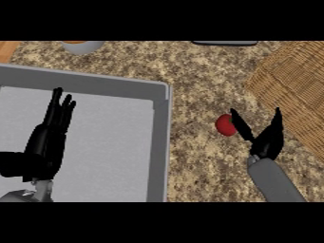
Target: Pick the tomato from the cutting board and place it in the basket
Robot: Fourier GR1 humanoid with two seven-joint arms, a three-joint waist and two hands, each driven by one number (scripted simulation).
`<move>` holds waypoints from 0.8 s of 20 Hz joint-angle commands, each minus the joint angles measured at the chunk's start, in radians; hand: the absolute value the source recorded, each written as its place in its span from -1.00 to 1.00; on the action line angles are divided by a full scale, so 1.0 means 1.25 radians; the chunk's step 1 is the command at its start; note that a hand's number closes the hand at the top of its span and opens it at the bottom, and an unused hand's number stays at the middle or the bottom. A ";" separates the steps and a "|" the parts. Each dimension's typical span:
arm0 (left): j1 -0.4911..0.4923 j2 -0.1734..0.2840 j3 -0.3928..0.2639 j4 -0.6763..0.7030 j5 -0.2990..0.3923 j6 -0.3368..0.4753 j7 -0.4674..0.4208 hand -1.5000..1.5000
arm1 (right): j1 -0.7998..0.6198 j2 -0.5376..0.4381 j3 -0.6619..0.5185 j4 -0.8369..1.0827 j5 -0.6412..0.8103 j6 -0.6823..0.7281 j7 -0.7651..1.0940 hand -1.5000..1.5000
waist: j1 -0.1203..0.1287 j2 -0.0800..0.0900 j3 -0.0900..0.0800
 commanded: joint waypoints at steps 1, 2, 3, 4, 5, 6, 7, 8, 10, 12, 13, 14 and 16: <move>-0.006 -0.001 -0.006 -0.001 -0.007 0.001 -0.001 0.00 | -0.010 0.013 0.035 0.083 0.026 0.057 0.125 -1.00 | 0.005 -0.002 0.003; -0.008 0.001 0.001 0.005 -0.004 -0.002 -0.003 0.00 | -0.038 0.003 0.039 0.091 0.032 0.083 0.159 -1.00 | 0.010 -0.002 0.003; -0.005 0.000 -0.002 0.004 0.003 -0.009 0.000 0.00 | -0.054 0.006 0.052 0.095 0.037 0.108 0.189 -1.00 | 0.013 -0.005 0.003; -0.003 -0.005 -0.013 0.013 -0.008 -0.005 -0.003 0.00 | -0.084 0.015 0.060 0.096 0.042 0.126 0.222 -1.00 | 0.015 -0.005 0.004; 0.000 -0.010 -0.020 0.000 0.000 -0.008 0.006 0.00 | -0.107 0.019 0.070 0.099 0.048 0.146 0.257 -1.00 | 0.021 -0.010 0.005; -0.010 -0.002 -0.006 0.010 -0.002 -0.007 0.000 0.00 | -0.124 0.016 0.081 0.105 0.057 0.169 0.293 -1.00 | 0.012 -0.011 0.005; -0.007 -0.011 -0.015 0.012 -0.006 -0.004 -0.003 0.00 | -0.172 0.017 0.088 0.107 0.069 0.187 0.333 -1.00 | 0.019 -0.012 0.006; -0.016 -0.005 -0.003 0.026 -0.002 -0.007 0.002 0.00 | -0.197 0.015 0.098 0.115 0.078 0.212 0.376 -1.00 | 0.010 -0.011 0.007; 0.005 -0.011 -0.010 0.026 -0.007 -0.003 -0.012 0.00 | -0.247 0.021 0.118 0.135 0.104 0.243 0.468 -1.00 | 0.011 -0.016 0.009; 0.008 -0.009 -0.001 0.030 0.003 -0.012 -0.019 0.00 | -0.321 0.018 0.127 0.149 0.125 0.289 0.558 -1.00 | 0.010 -0.019 0.009; 0.006 -0.028 -0.024 0.026 -0.010 0.003 -0.014 0.00 | -0.327 0.008 0.140 0.161 0.132 0.333 0.597 -1.00 | -0.007 -0.022 0.010; 0.012 -0.027 -0.018 0.029 -0.009 0.004 -0.021 0.00 | -0.361 -0.001 0.149 0.174 0.148 0.361 0.641 -1.00 | -0.004 -0.023 0.010; 0.004 -0.009 0.006 0.006 0.008 0.001 0.004 0.00 | -0.403 0.025 0.171 0.189 0.170 0.405 0.740 -1.00 | -0.006 -0.025 0.014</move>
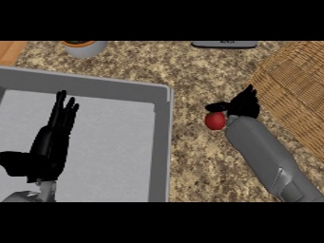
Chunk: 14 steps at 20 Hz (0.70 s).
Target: Pick the tomato from the cutting board and place it in the basket
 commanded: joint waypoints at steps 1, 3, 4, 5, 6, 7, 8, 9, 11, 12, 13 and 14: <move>0.018 -0.012 -0.004 0.006 0.002 -0.001 -0.015 0.00 | -0.123 0.015 0.036 0.036 0.045 0.124 0.235 -1.00 | -0.010 -0.001 0.005; 0.007 -0.009 0.003 -0.016 0.002 0.008 0.000 0.00 | -0.169 0.021 0.046 0.034 0.064 0.160 0.296 -1.00 | -0.020 -0.005 0.007; -0.005 -0.003 0.016 0.014 -0.005 0.011 -0.004 0.00 | -0.181 0.030 0.051 0.029 0.069 0.180 0.322 -1.00 | -0.032 0.000 0.008; 0.020 0.004 0.027 0.003 0.014 -0.004 -0.009 0.00 | -0.183 0.022 0.052 0.017 0.075 0.189 0.340 -1.00 | -0.031 0.000 0.010; 0.024 -0.004 0.028 0.008 0.009 0.002 -0.026 0.00 | -0.162 0.030 0.052 0.009 0.076 0.187 0.341 -1.00 | -0.041 -0.001 0.010; 0.042 0.005 0.035 -0.008 0.015 -0.005 -0.029 0.00 | -0.178 0.027 0.051 0.013 0.083 0.206 0.342 -1.00 | -0.034 0.000 0.011; 0.034 0.000 0.027 0.007 0.012 -0.006 -0.021 0.00 | -0.156 0.060 0.061 0.011 0.093 0.191 0.342 -1.00 | -0.045 0.000 0.011; 0.035 -0.009 0.025 0.014 0.001 0.006 -0.033 0.00 | -0.187 0.052 0.044 0.018 0.088 0.214 0.343 -1.00 | -0.047 -0.001 0.010; 0.045 0.001 0.041 0.007 0.009 0.001 -0.035 0.00 | -0.192 0.045 0.034 0.005 0.098 0.218 0.343 -1.00 | -0.047 -0.001 0.011; 0.077 -0.008 0.024 -0.024 0.017 -0.013 -0.050 0.00 | -0.159 0.071 0.042 0.005 0.116 0.178 0.343 -1.00 | -0.039 0.001 0.012; 0.037 -0.012 0.033 -0.001 0.015 -0.006 -0.036 0.00 | -0.173 0.079 0.034 0.003 0.121 0.183 0.343 -1.00 | -0.046 0.004 0.012; 0.004 -0.014 0.039 0.031 0.000 0.008 -0.024 0.00 | -0.163 0.089 0.035 0.003 0.129 0.184 0.344 -1.00 | -0.048 0.009 0.013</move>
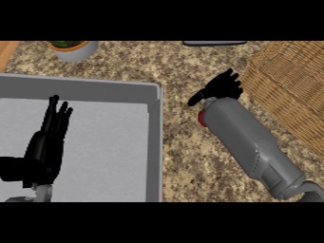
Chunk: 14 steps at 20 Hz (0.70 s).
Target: Pick the tomato from the cutting board and place it in the basket
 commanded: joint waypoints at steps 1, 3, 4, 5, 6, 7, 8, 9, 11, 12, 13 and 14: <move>0.015 -0.008 -0.001 0.004 -0.004 -0.008 -0.025 0.00 | -0.029 0.031 -0.016 -0.001 0.040 -0.002 0.176 -1.00 | 0.000 0.003 0.001; -0.004 0.005 0.020 0.015 0.003 -0.021 -0.023 0.00 | -0.048 0.006 -0.036 -0.006 0.042 0.041 0.177 -1.00 | 0.003 0.006 0.002; 0.002 -0.015 0.019 0.029 0.011 -0.030 -0.053 0.00 | -0.035 0.023 -0.030 -0.002 0.055 0.037 0.177 -1.00 | 0.003 0.007 0.002; 0.005 -0.009 0.000 -0.015 0.001 -0.017 -0.014 0.00 | -0.004 0.058 -0.023 0.020 0.075 -0.008 0.177 -1.00 | 0.008 0.006 0.002; 0.005 -0.011 0.016 0.040 0.005 -0.034 -0.050 0.00 | -0.001 0.041 -0.024 -0.028 0.080 0.002 0.177 -1.00 | -0.001 0.007 0.002; 0.001 0.013 0.027 -0.007 0.009 -0.023 -0.001 0.00 | 0.029 0.031 -0.021 -0.009 0.093 -0.003 0.177 -1.00 | 0.005 0.007 0.003; 0.005 0.001 0.022 0.011 0.010 -0.029 -0.017 0.00 | -0.007 0.061 -0.041 0.020 0.102 0.001 0.176 -1.00 | 0.005 0.006 0.002; 0.032 -0.018 -0.008 0.003 -0.014 -0.018 -0.045 0.00 | 0.019 0.025 -0.039 -0.004 0.109 -0.003 0.176 -1.00 | 0.005 0.007 0.003; -0.014 -0.017 0.006 0.015 -0.014 -0.012 -0.024 0.00 | -0.017 0.037 -0.063 0.026 0.117 0.041 0.176 -1.00 | 0.004 0.009 0.002; 0.026 -0.008 0.007 -0.019 -0.007 -0.015 -0.022 0.00 | 0.008 0.040 -0.061 0.017 0.136 0.003 0.177 -1.00 | 0.009 0.006 0.003; 0.012 -0.001 0.033 0.032 0.013 -0.044 -0.041 0.00 | 0.006 0.024 -0.070 0.006 0.134 0.020 0.176 -1.00 | 0.001 0.008 0.002; 0.021 -0.002 0.017 -0.012 -0.002 -0.021 -0.012 0.00 | 0.034 0.041 -0.060 0.014 0.155 0.007 0.176 -1.00 | 0.008 0.007 0.003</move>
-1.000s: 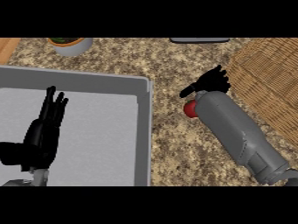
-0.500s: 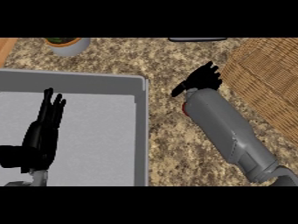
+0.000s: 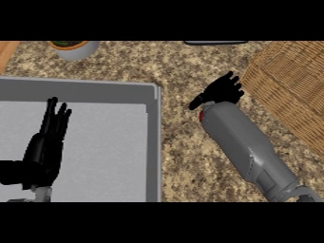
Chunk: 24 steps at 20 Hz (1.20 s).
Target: Pick the tomato from the cutting board and place it in the basket
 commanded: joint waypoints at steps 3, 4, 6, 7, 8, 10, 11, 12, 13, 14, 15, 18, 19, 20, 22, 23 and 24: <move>0.008 0.008 0.008 -0.030 -0.001 -0.002 0.018 0.00 | 0.021 -0.003 -0.028 -0.037 0.045 0.024 0.177 -1.00 | 0.000 -0.001 0.001; 0.000 -0.004 0.003 0.009 -0.007 -0.012 -0.012 0.00 | 0.011 0.011 -0.045 -0.016 0.049 0.018 0.177 -1.00 | 0.005 0.005 0.001; -0.001 -0.016 -0.020 -0.049 -0.019 0.019 0.036 0.00 | 0.030 0.021 -0.054 -0.015 0.073 -0.010 0.177 -1.00 | 0.008 0.003 0.002; -0.029 -0.013 -0.003 -0.002 -0.013 0.004 0.027 0.00 | 0.037 0.020 -0.059 -0.025 0.072 0.009 0.177 -1.00 | 0.001 0.005 0.001; -0.018 -0.005 0.001 0.012 -0.017 -0.014 0.001 0.00 | 0.040 0.013 -0.061 -0.046 0.082 0.005 0.177 -1.00 | 0.009 0.007 0.001; -0.008 -0.004 0.006 -0.004 -0.016 -0.009 0.002 0.00 | 0.079 0.020 -0.064 -0.075 0.094 0.001 0.177 -1.00 | 0.003 0.003 0.001; -0.006 0.008 0.025 -0.008 0.004 -0.026 0.007 0.00 | 0.054 0.030 -0.081 -0.064 0.101 0.031 0.177 -1.00 | 0.006 0.003 0.001; -0.033 -0.012 -0.006 -0.005 -0.025 -0.005 0.019 0.00 | 0.072 0.047 -0.082 -0.049 0.104 0.025 0.177 -1.00 | 0.010 0.007 0.002; -0.013 -0.006 0.015 0.006 -0.009 -0.018 -0.001 0.00 | 0.090 0.048 -0.090 -0.058 0.109 0.004 0.177 -1.00 | 0.012 0.008 0.001; -0.027 0.008 0.032 0.011 0.006 -0.033 0.019 0.00 | 0.116 0.035 -0.081 -0.087 0.117 0.017 0.177 -1.00 | 0.006 0.006 0.001; -0.004 -0.015 -0.004 0.007 -0.029 -0.008 0.003 0.00 | 0.109 0.052 -0.095 -0.082 0.125 0.023 0.177 -1.00 | 0.008 0.005 0.001; 0.023 0.002 0.002 -0.045 -0.011 -0.030 0.017 0.00 | 0.160 0.041 -0.105 -0.100 0.141 -0.009 0.175 -1.00 | 0.022 0.008 0.002; -0.013 -0.014 0.025 0.029 -0.004 -0.039 -0.021 0.00 | 0.174 0.057 -0.100 -0.129 0.145 -0.005 0.177 -1.00 | 0.012 0.009 0.001; -0.022 -0.022 0.014 0.001 -0.012 -0.024 0.002 0.00 | 0.158 0.057 -0.116 -0.117 0.150 0.000 0.177 -1.00 | 0.020 0.011 0.002; -0.026 -0.016 0.005 -0.021 -0.015 -0.021 0.041 0.00 | 0.160 0.057 -0.130 -0.140 0.162 0.037 0.177 -1.00 | 0.018 0.009 0.002; 0.006 -0.046 -0.016 0.005 -0.041 -0.010 -0.023 0.00 | 0.187 0.057 -0.124 -0.164 0.174 0.026 0.177 -1.00 | 0.016 0.008 0.001; -0.013 -0.011 0.017 0.001 -0.022 -0.032 0.004 0.00 | 0.172 0.050 -0.142 -0.171 0.177 0.053 0.177 -1.00 | 0.019 0.010 0.002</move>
